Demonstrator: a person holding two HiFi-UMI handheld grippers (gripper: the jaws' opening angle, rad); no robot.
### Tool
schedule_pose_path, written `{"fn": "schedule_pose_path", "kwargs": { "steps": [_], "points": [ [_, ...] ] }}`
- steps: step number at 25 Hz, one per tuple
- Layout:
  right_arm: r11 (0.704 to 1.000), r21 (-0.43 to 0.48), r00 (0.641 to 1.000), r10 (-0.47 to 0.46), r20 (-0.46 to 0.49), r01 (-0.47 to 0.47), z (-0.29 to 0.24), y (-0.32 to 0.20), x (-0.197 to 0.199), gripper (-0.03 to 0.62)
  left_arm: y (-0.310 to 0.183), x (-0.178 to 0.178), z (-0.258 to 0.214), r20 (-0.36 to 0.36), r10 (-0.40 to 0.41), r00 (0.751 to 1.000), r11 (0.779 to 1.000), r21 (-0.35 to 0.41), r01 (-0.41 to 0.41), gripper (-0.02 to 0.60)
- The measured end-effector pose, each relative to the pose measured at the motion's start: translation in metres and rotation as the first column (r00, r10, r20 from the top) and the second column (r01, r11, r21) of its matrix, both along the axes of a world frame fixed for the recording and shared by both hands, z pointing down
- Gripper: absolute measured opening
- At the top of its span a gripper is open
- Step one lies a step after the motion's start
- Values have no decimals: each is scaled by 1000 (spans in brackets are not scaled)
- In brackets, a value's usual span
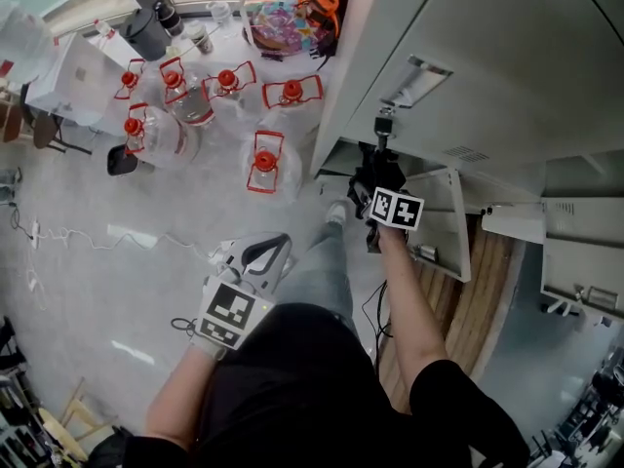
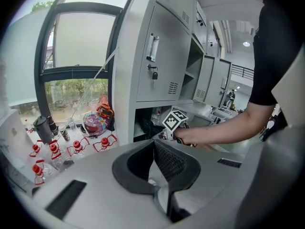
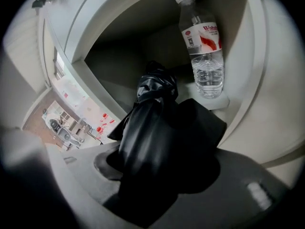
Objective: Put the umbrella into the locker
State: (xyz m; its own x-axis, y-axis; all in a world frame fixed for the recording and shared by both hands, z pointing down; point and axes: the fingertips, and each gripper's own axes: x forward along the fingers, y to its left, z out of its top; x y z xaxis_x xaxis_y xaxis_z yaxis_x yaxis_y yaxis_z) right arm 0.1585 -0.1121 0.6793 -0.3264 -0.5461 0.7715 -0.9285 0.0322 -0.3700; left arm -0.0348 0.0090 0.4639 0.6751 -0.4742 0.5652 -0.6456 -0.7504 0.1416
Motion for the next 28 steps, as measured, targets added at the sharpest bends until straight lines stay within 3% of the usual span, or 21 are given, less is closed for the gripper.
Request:
{"fn": "schedule_pose_path", "kwargs": {
  "steps": [28],
  "points": [
    [985, 34, 982, 163, 93, -167, 10, -70, 5, 301, 2, -13, 13, 34, -15, 999, 1000, -18, 16, 12]
  ]
}}
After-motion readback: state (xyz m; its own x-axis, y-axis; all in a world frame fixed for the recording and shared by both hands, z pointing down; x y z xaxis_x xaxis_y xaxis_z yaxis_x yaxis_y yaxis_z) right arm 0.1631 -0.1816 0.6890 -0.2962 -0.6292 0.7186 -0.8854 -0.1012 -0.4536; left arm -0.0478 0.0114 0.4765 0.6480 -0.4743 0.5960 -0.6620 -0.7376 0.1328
